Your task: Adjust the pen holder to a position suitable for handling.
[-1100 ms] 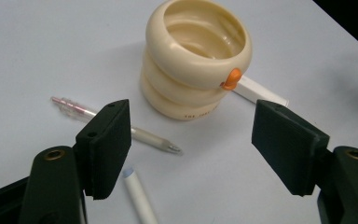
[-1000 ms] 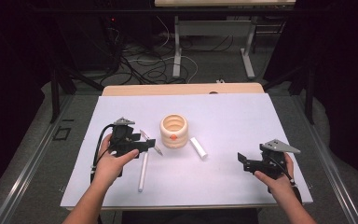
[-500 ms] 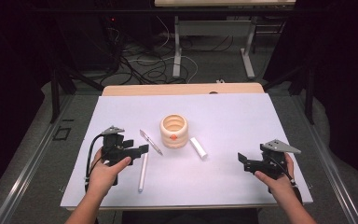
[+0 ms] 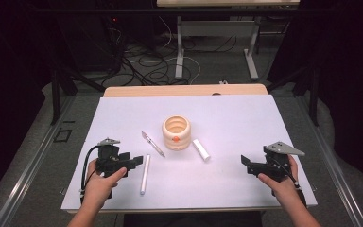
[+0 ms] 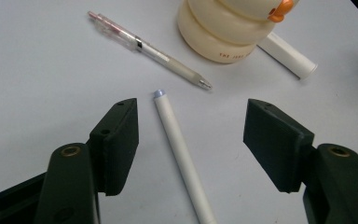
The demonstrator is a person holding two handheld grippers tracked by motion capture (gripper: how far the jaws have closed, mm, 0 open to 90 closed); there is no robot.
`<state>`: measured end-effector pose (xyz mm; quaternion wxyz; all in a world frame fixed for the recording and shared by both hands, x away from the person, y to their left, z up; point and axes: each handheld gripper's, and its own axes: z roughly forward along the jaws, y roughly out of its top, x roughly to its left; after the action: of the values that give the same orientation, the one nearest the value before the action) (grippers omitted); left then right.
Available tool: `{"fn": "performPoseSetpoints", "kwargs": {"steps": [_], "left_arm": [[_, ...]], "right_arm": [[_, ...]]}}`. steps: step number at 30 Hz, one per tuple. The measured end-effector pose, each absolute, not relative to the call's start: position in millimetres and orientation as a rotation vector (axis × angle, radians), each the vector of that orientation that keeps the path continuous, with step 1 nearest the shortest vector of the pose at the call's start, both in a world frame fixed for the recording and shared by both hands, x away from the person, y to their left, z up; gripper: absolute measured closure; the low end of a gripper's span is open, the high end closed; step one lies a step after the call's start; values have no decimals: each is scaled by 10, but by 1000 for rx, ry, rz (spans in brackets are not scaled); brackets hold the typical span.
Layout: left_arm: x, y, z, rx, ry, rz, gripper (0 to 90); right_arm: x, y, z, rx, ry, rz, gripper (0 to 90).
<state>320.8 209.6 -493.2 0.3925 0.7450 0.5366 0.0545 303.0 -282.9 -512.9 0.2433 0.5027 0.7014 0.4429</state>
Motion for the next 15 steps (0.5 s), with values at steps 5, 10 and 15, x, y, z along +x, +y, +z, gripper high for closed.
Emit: {"fn": "performPoseSetpoints", "kwargs": {"steps": [5,10,15], "left_arm": [[3182,2091,-4986,1883,1406,119,386],[3186,2068,-5018,1890,1453,84,395],[3191,2051,-5056,1891,1496,50,404]], "right_arm": [[3034,-2833,-5133,1372,1916,1211,39],[3033,-2830,-5134,1374,1920,1211,39],[3036,-2821,-5143,1377,1922,1214,39]]}}
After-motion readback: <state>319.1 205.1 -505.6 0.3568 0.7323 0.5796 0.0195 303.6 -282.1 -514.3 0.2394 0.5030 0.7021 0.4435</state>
